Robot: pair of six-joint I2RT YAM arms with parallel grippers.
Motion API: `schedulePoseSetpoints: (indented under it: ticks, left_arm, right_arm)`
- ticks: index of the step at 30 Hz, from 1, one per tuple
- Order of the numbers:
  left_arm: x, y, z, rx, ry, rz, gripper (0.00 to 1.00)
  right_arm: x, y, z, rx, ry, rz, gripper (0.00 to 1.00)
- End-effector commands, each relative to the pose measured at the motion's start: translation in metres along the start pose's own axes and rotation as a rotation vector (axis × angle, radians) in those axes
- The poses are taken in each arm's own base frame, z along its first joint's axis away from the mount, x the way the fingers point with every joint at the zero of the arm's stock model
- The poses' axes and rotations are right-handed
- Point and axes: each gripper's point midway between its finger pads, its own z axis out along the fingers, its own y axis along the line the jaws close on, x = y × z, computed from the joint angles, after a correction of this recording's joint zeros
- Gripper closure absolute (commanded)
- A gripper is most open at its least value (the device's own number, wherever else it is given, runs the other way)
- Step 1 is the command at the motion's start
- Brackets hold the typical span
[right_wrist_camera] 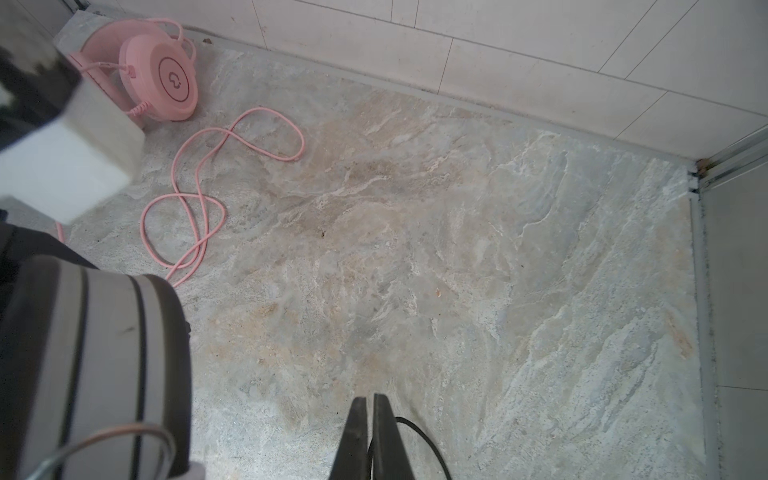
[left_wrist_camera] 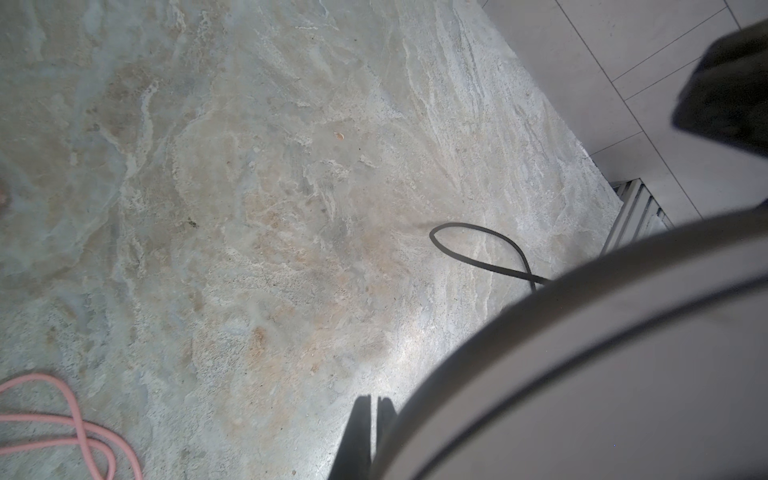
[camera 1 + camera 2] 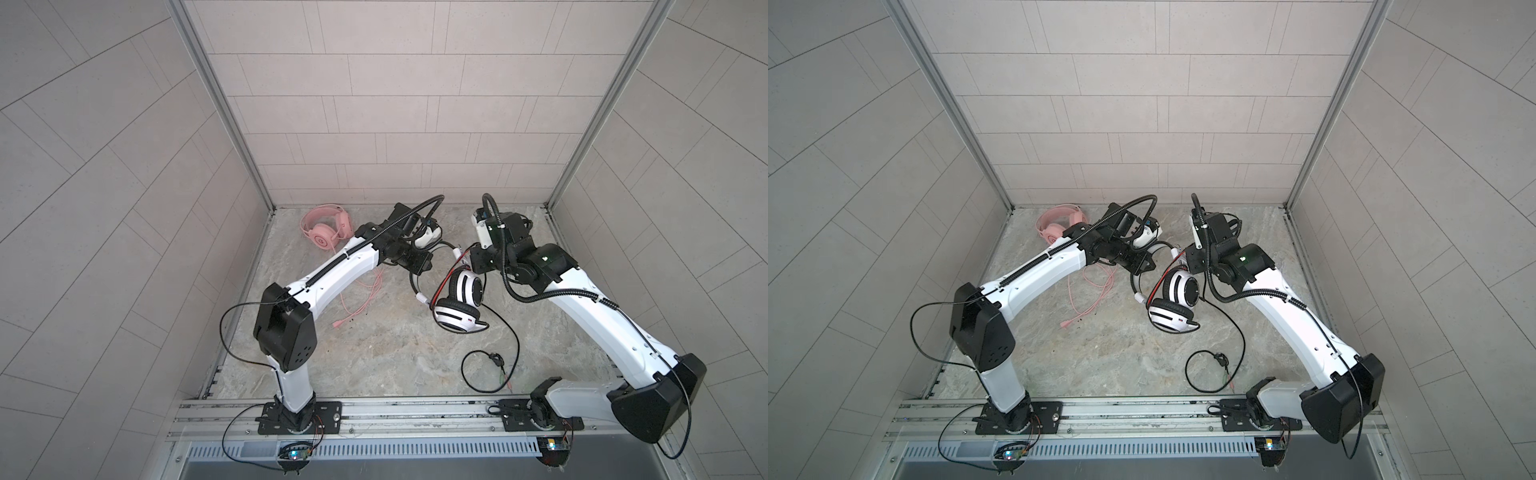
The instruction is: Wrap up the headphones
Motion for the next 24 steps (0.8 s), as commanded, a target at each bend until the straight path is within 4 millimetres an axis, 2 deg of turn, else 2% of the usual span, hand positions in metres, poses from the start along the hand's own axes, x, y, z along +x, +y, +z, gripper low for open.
schedulePoseSetpoints:
  ticks: [1, 8, 14, 24]
  left_arm:
    - [-0.026, -0.031, -0.036, 0.076, -0.144, 0.045, 1.00]
    - [-0.035, -0.036, -0.056, 0.068, -0.257, 0.075, 1.00]
    - [-0.038, -0.041, -0.060, 0.102, -0.287, 0.062, 1.00]
    - [-0.044, -0.037, -0.075, 0.078, -0.345, 0.050, 1.00]
  right_arm:
    - [-0.001, 0.003, -0.001, -0.047, -0.018, 0.048, 0.94]
    - [0.001, 0.020, 0.001, -0.174, -0.055, 0.100, 0.85]
    - [0.007, 0.034, 0.012, -0.259, -0.058, 0.128, 0.72]
    - [0.024, 0.050, 0.030, -0.357, -0.051, 0.186, 0.68]
